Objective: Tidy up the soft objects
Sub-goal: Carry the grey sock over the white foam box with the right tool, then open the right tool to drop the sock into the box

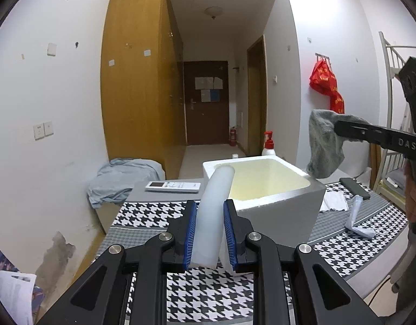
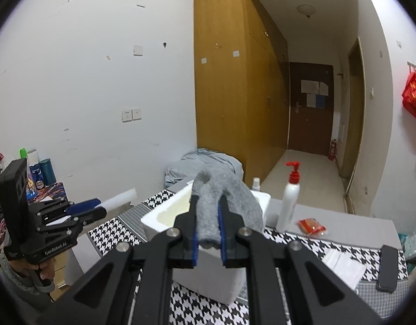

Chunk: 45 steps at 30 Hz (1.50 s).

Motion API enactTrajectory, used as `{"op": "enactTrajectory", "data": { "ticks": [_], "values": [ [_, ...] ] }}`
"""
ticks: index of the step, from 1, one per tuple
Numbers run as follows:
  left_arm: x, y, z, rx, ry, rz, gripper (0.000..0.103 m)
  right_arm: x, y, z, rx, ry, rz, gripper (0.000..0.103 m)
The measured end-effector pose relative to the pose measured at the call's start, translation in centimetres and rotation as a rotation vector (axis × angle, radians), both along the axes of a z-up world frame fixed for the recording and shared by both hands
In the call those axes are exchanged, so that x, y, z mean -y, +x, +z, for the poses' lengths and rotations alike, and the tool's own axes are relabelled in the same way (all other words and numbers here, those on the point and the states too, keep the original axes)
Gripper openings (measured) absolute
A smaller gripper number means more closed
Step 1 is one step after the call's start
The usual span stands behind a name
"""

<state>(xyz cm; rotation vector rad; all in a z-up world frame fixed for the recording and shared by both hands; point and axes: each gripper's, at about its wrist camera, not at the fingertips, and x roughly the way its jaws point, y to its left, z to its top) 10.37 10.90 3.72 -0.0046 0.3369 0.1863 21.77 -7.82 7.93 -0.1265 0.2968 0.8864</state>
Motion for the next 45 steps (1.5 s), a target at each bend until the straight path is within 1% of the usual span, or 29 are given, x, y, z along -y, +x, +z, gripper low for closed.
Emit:
{"op": "enactTrajectory", "data": {
  "ticks": [7,20,31,36,39,41,42,43,45],
  "values": [
    [-1.3,0.0,-0.5,-0.006,-0.021,0.017,0.022,-1.8,0.4,0.0,0.002,-0.017,0.007,0.015],
    [-3.0,0.2,-1.3,-0.017,-0.034,0.037,0.022,-4.7,2.0,-1.2,-0.043,-0.066,0.005,0.015],
    [-3.8,0.2,-1.9,-0.023,-0.049,0.058,0.022,-7.0,3.0,-2.3,-0.066,-0.132,-0.006,0.015],
    [-3.9,0.3,-2.0,-0.026,-0.056,0.054,0.022,-7.7,3.8,-2.8,-0.093,-0.158,-0.02,0.016],
    [-4.0,0.4,-1.9,-0.029,-0.058,0.053,0.022,-7.9,4.0,-3.2,-0.097,-0.177,-0.035,0.022],
    [-4.0,0.5,-1.9,-0.029,-0.058,0.053,0.022,-7.9,4.1,-3.4,-0.101,-0.181,-0.039,0.04],
    [-4.0,0.5,-1.9,-0.029,-0.058,0.053,0.022,-8.0,4.1,-3.4,-0.099,-0.187,-0.045,0.062],
    [-4.0,0.5,-1.9,-0.029,-0.058,0.054,0.022,-8.0,4.0,-3.4,-0.093,-0.189,-0.05,0.077],
    [-4.1,0.6,-1.8,-0.026,-0.062,0.058,0.022,-7.8,3.7,-3.3,-0.077,-0.179,-0.053,0.082]
  ]
}}
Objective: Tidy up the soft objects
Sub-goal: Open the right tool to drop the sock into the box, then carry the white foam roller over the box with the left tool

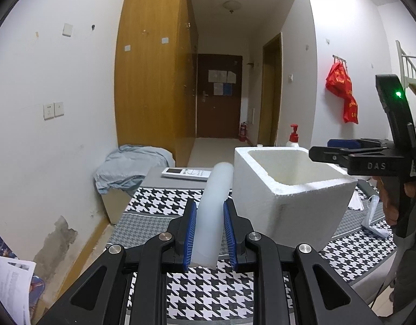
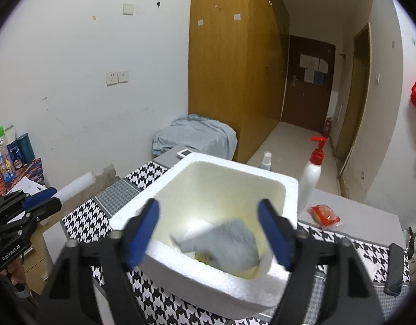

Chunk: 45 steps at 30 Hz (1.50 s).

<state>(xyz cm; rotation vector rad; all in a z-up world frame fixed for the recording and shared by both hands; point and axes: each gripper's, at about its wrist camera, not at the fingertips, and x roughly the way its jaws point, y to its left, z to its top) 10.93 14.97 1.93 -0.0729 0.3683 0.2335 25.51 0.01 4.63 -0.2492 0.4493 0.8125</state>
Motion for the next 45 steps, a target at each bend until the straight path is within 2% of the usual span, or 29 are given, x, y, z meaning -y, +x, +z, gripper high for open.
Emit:
{"op": "enactTrajectory", "data": {
  "ticks": [19,35,45],
  "values": [
    [1.2,0.4,1.2,0.024,0.03,-0.021,0.022,2.3,-0.2,0.4,0.014,0.027,-0.035,0.083],
    [2.7,1.7,2.4,0.037,0.058,-0.057,0.022,6.3,-0.4,1.0,0.045,0.044,-0.098,0.084],
    [4.5,3.2,2.9,0.037,0.074,-0.113,0.022,9.5,-0.5,1.3,0.051,0.073,-0.162,0.088]
  ]
}}
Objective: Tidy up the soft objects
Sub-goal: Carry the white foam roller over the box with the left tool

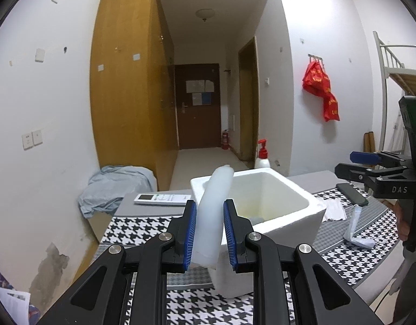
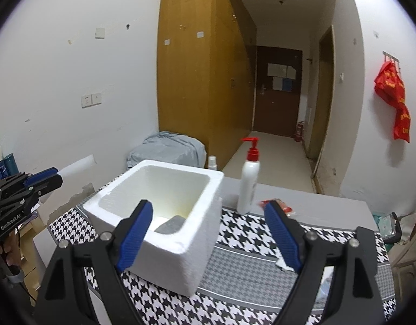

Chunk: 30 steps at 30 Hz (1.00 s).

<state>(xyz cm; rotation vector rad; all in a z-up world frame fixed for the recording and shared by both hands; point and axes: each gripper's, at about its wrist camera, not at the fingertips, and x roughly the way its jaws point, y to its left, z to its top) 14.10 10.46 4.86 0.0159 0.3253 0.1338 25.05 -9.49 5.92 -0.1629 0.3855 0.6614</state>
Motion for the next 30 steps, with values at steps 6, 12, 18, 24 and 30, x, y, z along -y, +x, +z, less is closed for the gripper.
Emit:
{"op": "enactTrajectory", "data": {
  "ticks": [6,12,18,24,30],
  "values": [
    [1.0,1.2,0.4,-0.003,0.002,-0.031,0.022,2.4,-0.1,0.2,0.009,0.017,-0.058,0.095],
    [2.1,2.2,0.7,-0.006,0.01,-0.066,0.022,4.2,-0.1,-0.1,0.007,0.028,-0.103,0.095],
    [2.7,3.2,0.6,-0.018,0.013,-0.092,0.022,4.9,-0.4,-0.8,0.004,-0.006,-0.128,0.095],
    [3.0,4.1,0.3,-0.032,-0.001,-0.118,0.022,5.9,-0.8,-1.4,0.001,-0.021,-0.149,0.095],
    [3.5,5.1,0.1,-0.048,0.002,-0.141,0.022,7.0,-0.9,-1.9,-0.005,-0.019,-0.177,0.095]
  ]
}}
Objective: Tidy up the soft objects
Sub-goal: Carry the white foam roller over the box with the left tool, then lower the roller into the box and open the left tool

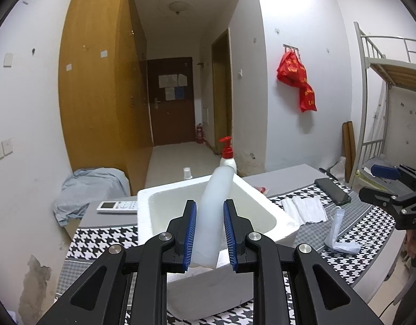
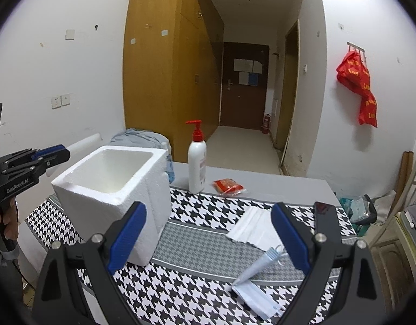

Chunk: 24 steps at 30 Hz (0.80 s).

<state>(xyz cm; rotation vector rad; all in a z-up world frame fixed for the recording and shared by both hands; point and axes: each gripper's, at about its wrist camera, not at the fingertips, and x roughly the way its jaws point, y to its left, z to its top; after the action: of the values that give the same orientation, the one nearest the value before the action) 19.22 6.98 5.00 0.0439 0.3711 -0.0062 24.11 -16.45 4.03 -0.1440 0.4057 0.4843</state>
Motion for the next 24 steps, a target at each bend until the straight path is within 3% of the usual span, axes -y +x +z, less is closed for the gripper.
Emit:
{"op": "enactTrajectory", "data": {
  "ticks": [24],
  "values": [
    [0.1,3.6,-0.8,-0.062,0.002,-0.029,0.022,2.1,0.1,-1.8,-0.042,0.017,-0.085,0.095]
  ]
}}
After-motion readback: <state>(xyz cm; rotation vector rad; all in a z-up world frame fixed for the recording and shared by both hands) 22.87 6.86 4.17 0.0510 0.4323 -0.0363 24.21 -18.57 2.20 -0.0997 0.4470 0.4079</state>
